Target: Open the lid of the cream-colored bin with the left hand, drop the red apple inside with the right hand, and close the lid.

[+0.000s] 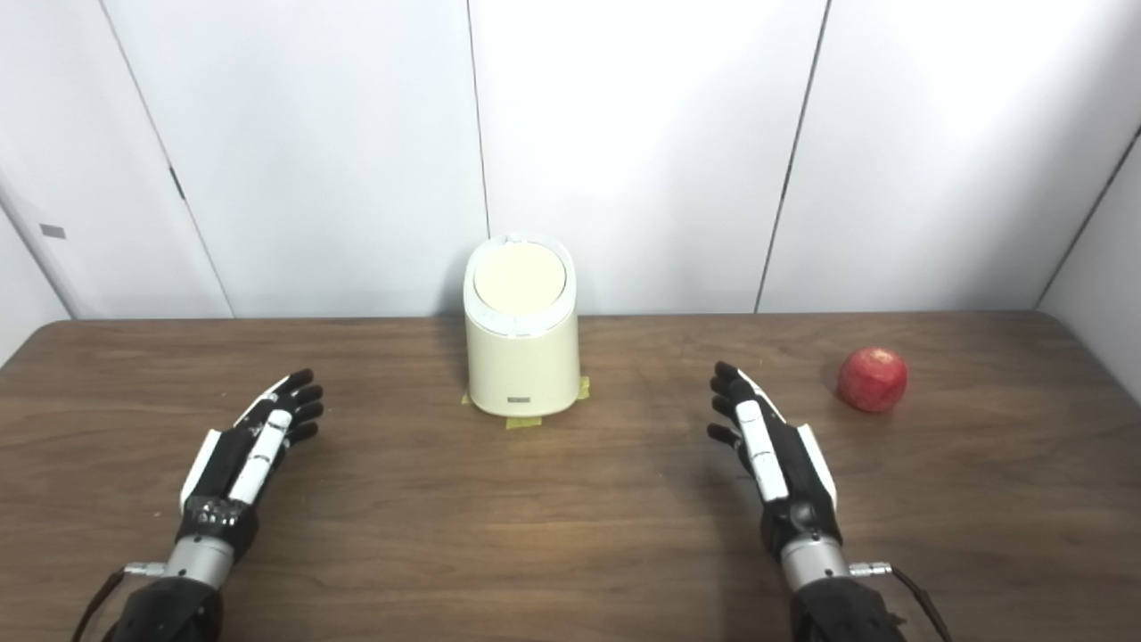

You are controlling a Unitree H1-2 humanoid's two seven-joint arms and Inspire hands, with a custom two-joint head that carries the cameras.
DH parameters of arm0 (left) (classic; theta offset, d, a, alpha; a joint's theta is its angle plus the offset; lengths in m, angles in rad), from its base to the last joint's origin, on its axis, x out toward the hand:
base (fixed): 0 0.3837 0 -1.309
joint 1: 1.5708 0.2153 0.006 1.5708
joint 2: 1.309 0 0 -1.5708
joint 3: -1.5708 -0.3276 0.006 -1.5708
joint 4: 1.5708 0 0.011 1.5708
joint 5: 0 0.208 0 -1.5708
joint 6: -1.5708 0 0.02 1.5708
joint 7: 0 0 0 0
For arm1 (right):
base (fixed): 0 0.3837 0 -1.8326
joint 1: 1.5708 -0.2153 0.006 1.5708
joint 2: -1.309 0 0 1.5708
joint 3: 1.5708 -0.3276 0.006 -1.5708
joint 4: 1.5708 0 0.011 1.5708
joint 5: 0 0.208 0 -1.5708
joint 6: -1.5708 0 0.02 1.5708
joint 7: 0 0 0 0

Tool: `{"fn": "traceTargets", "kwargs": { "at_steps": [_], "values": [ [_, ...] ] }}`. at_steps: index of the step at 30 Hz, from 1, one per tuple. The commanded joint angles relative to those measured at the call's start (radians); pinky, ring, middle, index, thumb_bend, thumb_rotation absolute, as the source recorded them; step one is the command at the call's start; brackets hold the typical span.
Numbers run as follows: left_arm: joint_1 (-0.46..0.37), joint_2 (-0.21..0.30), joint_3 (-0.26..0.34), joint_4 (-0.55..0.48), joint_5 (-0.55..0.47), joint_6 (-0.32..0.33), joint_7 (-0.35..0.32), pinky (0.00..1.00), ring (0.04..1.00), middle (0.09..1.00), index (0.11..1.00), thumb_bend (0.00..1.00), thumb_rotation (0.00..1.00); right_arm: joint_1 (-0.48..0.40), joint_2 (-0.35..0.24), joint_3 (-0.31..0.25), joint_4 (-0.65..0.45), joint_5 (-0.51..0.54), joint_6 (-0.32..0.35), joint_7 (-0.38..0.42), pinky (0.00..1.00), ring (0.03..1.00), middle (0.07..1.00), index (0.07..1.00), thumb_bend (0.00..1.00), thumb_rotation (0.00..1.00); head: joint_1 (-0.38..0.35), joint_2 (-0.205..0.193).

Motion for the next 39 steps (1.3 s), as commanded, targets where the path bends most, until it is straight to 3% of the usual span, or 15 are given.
{"fn": "traceTargets", "kwargs": {
  "at_steps": [1, 7, 15, 28, 34, 39],
  "values": [
    [0.025, -0.001, -0.007, 0.040, 0.001, -0.005, 0.000, 0.86, 0.859, 0.865, 0.888, 0.46, 0.79, -0.039, -0.004, 0.000, -0.030, 0.004, -0.022, 0.006, 0.82, 0.899, 0.895, 0.889, 0.52, 0.97, 0.000, 0.001],
    [0.025, -0.002, -0.007, 0.043, -0.001, -0.008, 0.000, 0.87, 0.858, 0.861, 0.885, 0.50, 0.78, -0.039, -0.005, 0.001, -0.027, 0.005, -0.027, 0.007, 0.82, 0.899, 0.897, 0.890, 0.52, 0.98, 0.000, 0.001],
    [0.026, -0.001, -0.006, 0.040, 0.000, -0.009, 0.001, 0.86, 0.857, 0.863, 0.887, 0.44, 0.79, -0.038, -0.006, 0.003, -0.029, 0.005, -0.023, 0.009, 0.82, 0.901, 0.902, 0.896, 0.51, 0.98, -0.004, 0.003],
    [0.025, 0.001, -0.004, 0.041, -0.009, -0.011, -0.006, 0.86, 0.852, 0.860, 0.887, 0.48, 0.78, -0.038, -0.005, 0.007, -0.033, 0.004, -0.023, 0.008, 0.82, 0.904, 0.905, 0.896, 0.52, 0.97, -0.001, 0.000],
    [0.012, -0.016, 0.036, 0.036, -0.088, 0.019, -0.014, 0.86, 0.863, 0.876, 0.894, 0.48, 0.64, -0.044, 0.004, 0.013, -0.028, -0.009, -0.015, -0.003, 0.81, 0.897, 0.898, 0.892, 0.53, 0.97, -0.004, -0.010],
    [-0.016, 0.001, 0.045, -0.037, -0.075, 0.102, 0.005, 0.86, 0.857, 0.879, 0.911, 0.50, 0.45, -0.048, 0.014, 0.011, -0.010, 0.000, -0.038, -0.002, 0.82, 0.899, 0.900, 0.892, 0.51, 0.97, -0.017, -0.019]
  ]
}}
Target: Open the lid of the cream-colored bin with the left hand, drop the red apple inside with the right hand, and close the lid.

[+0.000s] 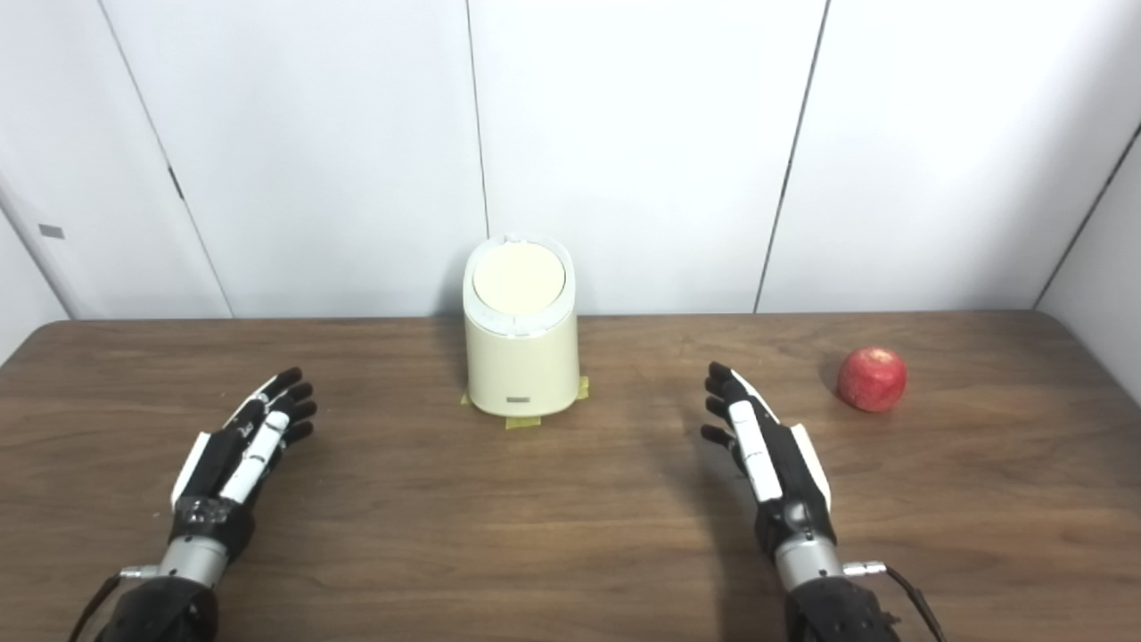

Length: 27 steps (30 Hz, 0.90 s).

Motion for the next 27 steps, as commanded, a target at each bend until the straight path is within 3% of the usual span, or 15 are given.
{"fn": "traceTargets", "kwargs": {
  "at_steps": [1, 2, 5, 9, 17, 23, 27],
  "values": [
    [-0.027, 0.020, -0.008, -0.067, 0.032, 0.082, 0.026, 0.84, 0.834, 0.872, 0.904, 0.53, 0.34, -0.044, 0.005, -0.001, -0.017, 0.004, -0.035, -0.002, 0.81, 0.898, 0.901, 0.893, 0.52, 0.96, -0.008, 0.001],
    [-0.039, 0.027, -0.014, -0.096, 0.050, 0.113, 0.032, 0.84, 0.833, 0.866, 0.895, 0.54, 0.25, -0.044, 0.006, -0.001, -0.018, 0.003, -0.034, -0.003, 0.81, 0.898, 0.902, 0.895, 0.52, 0.96, -0.010, 0.001],
    [-0.100, 0.058, -0.041, -0.172, 0.094, 0.221, 0.027, 0.85, 0.847, 0.845, 0.881, 0.58, 0.12, -0.045, 0.013, -0.004, -0.015, 0.009, -0.039, -0.003, 0.81, 0.900, 0.906, 0.898, 0.52, 0.96, -0.030, -0.001],
    [-0.237, 0.105, -0.080, -0.237, 0.103, 0.350, -0.020, 0.83, 0.834, 0.855, 0.892, 0.73, 0.09, -0.043, 0.013, -0.004, -0.006, -0.003, -0.051, -0.009, 0.79, 0.892, 0.899, 0.890, 0.54, 0.94, -0.037, -0.004],
    [-0.461, 0.132, -0.155, -0.258, 0.145, 0.448, -0.057, 0.85, 0.826, 0.862, 0.904, 0.78, 0.08, -0.041, 0.009, -0.005, -0.002, -0.015, -0.050, -0.012, 0.80, 0.893, 0.894, 0.890, 0.54, 0.96, -0.035, -0.006],
    [-0.580, 0.128, -0.194, -0.186, 0.153, 0.454, -0.089, 0.88, 0.862, 0.878, 0.921, 0.82, 0.09, -0.040, 0.010, -0.009, 0.001, -0.008, -0.049, -0.009, 0.81, 0.896, 0.900, 0.895, 0.54, 0.96, -0.030, -0.009],
    [-0.664, 0.144, -0.267, -0.099, 0.202, 0.450, -0.133, 0.93, 0.908, 0.918, 0.945, 0.83, 0.13, -0.040, 0.009, -0.013, 0.008, 0.000, -0.052, -0.006, 0.81, 0.895, 0.899, 0.894, 0.54, 0.96, -0.029, -0.012]
  ]
}}
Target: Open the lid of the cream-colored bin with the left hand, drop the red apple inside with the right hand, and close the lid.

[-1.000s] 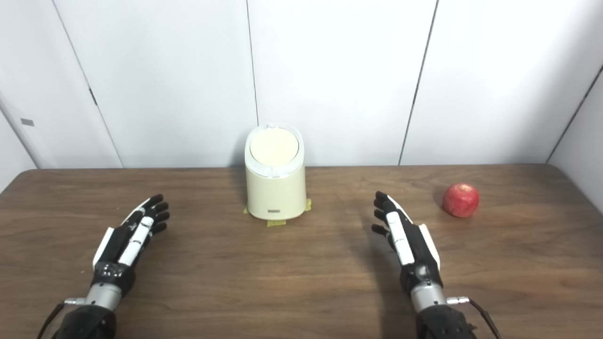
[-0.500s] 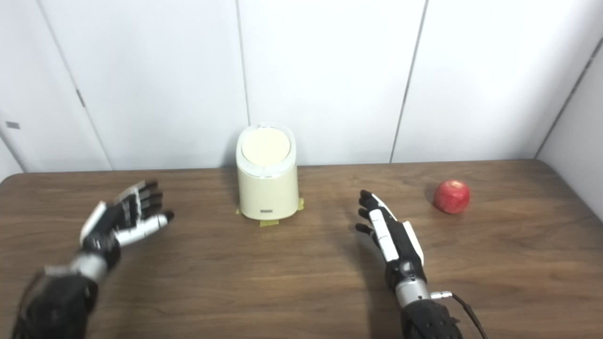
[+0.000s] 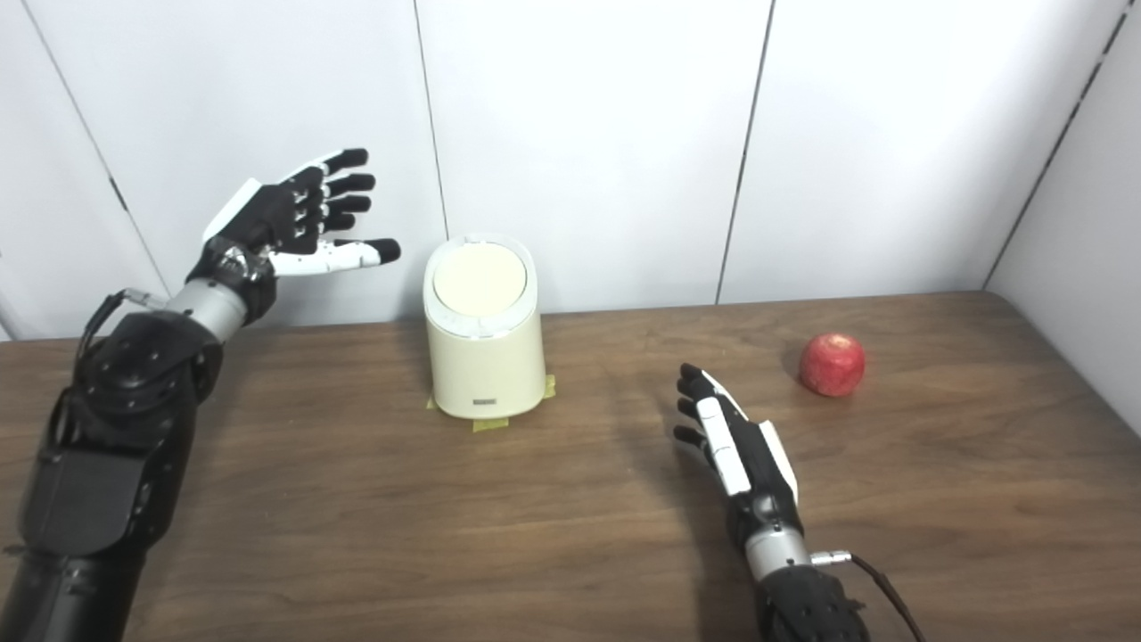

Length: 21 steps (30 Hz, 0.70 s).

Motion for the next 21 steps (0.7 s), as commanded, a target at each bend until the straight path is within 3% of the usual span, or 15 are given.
{"fn": "traceTargets", "kwargs": {
  "at_steps": [1, 9, 18, 21],
  "values": [
    [-0.116, 0.023, -0.032, 0.021, 0.051, -0.012, -0.013, 0.93, 0.911, 0.919, 0.943, 0.84, 0.12, -0.038, -0.002, -0.003, -0.021, 0.007, -0.049, 0.001, 0.81, 0.892, 0.898, 0.893, 0.54, 0.95, -0.001, 0.001],
    [-0.269, 0.015, -0.163, 0.188, 0.175, -0.045, -0.065, 0.87, 0.915, 0.927, 0.952, 0.87, 0.06, -0.034, -0.002, -0.003, -0.026, 0.014, -0.044, 0.003, 0.82, 0.891, 0.897, 0.897, 0.54, 0.95, 0.001, 0.001],
    [-0.396, -0.033, -0.251, 0.390, 0.242, -0.069, -0.135, 0.81, 0.908, 0.956, 0.963, 0.89, 0.05, -0.028, 0.000, -0.003, -0.037, 0.019, -0.033, 0.003, 0.82, 0.894, 0.898, 0.895, 0.53, 0.96, -0.003, 0.007],
    [-0.434, -0.046, -0.305, 0.457, 0.295, -0.088, -0.151, 0.90, 0.957, 0.977, 0.966, 0.90, 0.04, -0.029, 0.001, -0.002, -0.037, 0.021, -0.033, 0.004, 0.83, 0.895, 0.900, 0.897, 0.53, 0.96, 0.007, 0.009]
  ]
}}
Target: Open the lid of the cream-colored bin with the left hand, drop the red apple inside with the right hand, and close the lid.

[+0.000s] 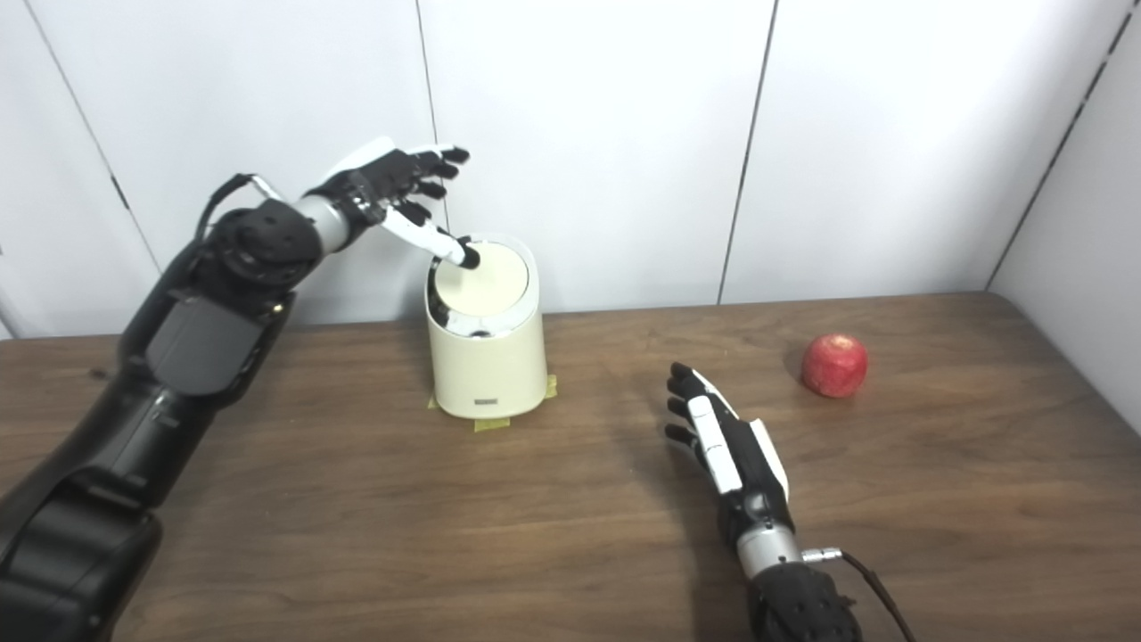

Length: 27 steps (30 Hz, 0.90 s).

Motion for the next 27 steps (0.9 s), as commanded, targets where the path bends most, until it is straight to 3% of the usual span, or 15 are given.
{"fn": "traceTargets", "kwargs": {
  "at_steps": [1, 3, 6, 10, 14, 27],
  "values": [
    [-0.105, 0.000, -0.035, 0.023, 0.056, -0.049, -0.007, 0.92, 0.978, 0.988, 0.973, 0.91, 0.04, -0.029, 0.000, -0.003, -0.035, 0.010, -0.034, 0.004, 0.82, 0.895, 0.901, 0.899, 0.53, 0.96, -0.001, 0.001],
    [-0.121, -0.002, -0.082, 0.054, 0.104, -0.078, -0.015, 0.93, 0.996, 0.998, 0.983, 0.92, 0.05, -0.029, 0.002, -0.003, -0.032, 0.014, -0.036, 0.005, 0.82, 0.892, 0.902, 0.899, 0.53, 0.96, -0.002, 0.001],
    [-0.139, -0.010, -0.148, 0.085, 0.183, -0.110, -0.006, 0.81, 0.969, 1.000, 0.982, 0.97, 0.10, -0.030, 0.005, -0.004, -0.029, 0.019, -0.038, 0.004, 0.81, 0.884, 0.898, 0.897, 0.54, 0.94, 0.000, 0.002],
    [-0.139, -0.022, -0.200, 0.113, 0.275, -0.172, 0.030, 0.95, 0.994, 1.000, 0.970, 1.00, 0.13, -0.029, 0.008, -0.003, -0.037, 0.025, -0.034, 0.002, 0.80, 0.880, 0.892, 0.890, 0.56, 0.92, 0.000, 0.002],
    [-0.130, -0.036, -0.202, 0.133, 0.319, -0.199, 0.050, 1.00, 1.000, 1.000, 0.979, 1.00, 0.12, -0.028, 0.012, -0.003, -0.048, 0.033, -0.028, 0.003, 0.80, 0.885, 0.894, 0.887, 0.56, 0.92, -0.004, 0.004],
    [-0.108, -0.033, -0.190, 0.146, 0.385, -0.246, 0.054, 1.00, 1.000, 1.000, 0.966, 0.97, 0.11, -0.027, 0.022, -0.004, -0.062, 0.038, -0.030, 0.002, 0.79, 0.879, 0.886, 0.885, 0.58, 0.88, -0.008, 0.010]
  ]
}}
